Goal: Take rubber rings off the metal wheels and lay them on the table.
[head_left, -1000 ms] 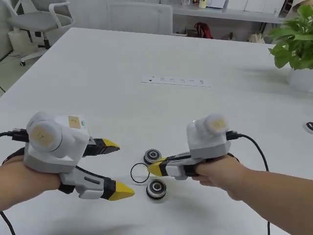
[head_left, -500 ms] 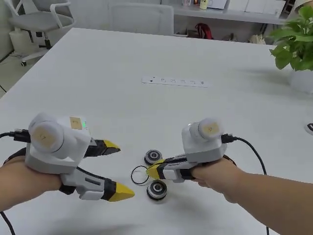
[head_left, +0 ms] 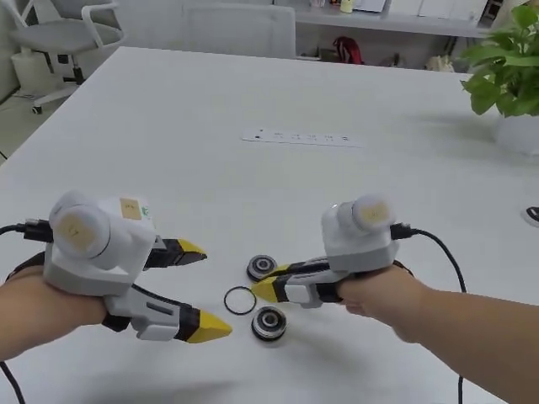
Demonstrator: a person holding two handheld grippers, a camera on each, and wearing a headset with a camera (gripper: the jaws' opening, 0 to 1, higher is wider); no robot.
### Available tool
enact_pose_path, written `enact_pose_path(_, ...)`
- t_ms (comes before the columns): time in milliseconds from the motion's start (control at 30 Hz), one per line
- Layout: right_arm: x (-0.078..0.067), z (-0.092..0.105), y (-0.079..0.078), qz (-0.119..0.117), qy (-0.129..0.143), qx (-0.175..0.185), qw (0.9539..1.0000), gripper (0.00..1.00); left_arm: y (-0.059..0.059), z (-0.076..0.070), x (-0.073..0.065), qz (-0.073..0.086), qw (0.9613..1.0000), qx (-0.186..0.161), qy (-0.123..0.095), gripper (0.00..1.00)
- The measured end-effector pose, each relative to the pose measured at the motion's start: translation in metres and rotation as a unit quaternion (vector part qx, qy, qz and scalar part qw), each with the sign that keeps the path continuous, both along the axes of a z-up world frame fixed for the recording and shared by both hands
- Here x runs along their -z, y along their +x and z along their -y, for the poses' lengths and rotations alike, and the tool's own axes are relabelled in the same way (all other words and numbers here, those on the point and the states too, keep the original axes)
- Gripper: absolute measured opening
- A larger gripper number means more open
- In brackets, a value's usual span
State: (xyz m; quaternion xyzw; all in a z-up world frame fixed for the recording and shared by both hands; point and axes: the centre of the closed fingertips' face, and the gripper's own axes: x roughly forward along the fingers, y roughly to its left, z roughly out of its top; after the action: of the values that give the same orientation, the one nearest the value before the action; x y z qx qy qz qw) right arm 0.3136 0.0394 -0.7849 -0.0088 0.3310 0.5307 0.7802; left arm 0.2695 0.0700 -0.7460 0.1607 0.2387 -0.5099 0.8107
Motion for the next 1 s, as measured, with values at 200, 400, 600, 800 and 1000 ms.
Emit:
enact_pose_path(200, -0.012, 0.004, 0.000, 0.003, 0.016, 0.003, 0.9999, 0.12, 0.002, 0.005, -0.002, 0.001, 1.0000, 0.005, -0.001, 0.66)
enact_pose_path(400, -0.022, 0.013, -0.003, 0.010, 0.023, 0.000, 0.9997, 0.12, 0.003, 0.010, -0.003, 0.002, 0.9999, 0.013, 0.000, 0.65)
enact_pose_path(600, -0.026, 0.020, -0.009, 0.012, 0.025, -0.007, 0.9996, 0.14, 0.004, 0.016, -0.004, 0.001, 0.9998, 0.020, -0.001, 0.63)
enact_pose_path(800, -0.027, 0.026, -0.018, 0.015, 0.023, -0.023, 0.9994, 0.14, 0.002, 0.021, -0.003, -0.001, 0.9996, 0.027, 0.000, 0.63)
enact_pose_path(1000, -0.021, 0.031, -0.029, 0.016, 0.014, -0.045, 0.9988, 0.15, 0.002, 0.026, 0.000, -0.005, 0.9994, 0.034, 0.001, 0.60)
